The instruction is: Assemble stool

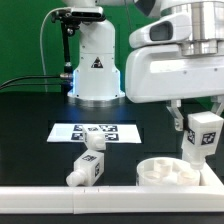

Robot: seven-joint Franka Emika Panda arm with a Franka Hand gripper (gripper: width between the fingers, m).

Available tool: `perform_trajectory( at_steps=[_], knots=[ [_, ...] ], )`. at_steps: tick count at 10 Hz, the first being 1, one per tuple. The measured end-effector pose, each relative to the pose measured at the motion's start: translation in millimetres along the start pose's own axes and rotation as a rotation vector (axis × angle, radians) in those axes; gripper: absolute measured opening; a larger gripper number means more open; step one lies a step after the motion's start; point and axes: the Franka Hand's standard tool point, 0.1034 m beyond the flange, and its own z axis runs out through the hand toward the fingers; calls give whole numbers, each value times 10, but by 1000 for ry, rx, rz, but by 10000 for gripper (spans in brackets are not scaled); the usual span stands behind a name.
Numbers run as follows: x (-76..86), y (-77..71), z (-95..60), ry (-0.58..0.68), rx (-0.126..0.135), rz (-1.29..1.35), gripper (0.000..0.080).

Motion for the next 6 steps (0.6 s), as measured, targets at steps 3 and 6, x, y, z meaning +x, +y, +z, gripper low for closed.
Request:
perform_trajectory(
  at_steps=[3,6],
  knots=[
    [-41,51,70,-5,0,-1,338],
    [-51,131,86,-8,-3,-2,337]
  ],
)
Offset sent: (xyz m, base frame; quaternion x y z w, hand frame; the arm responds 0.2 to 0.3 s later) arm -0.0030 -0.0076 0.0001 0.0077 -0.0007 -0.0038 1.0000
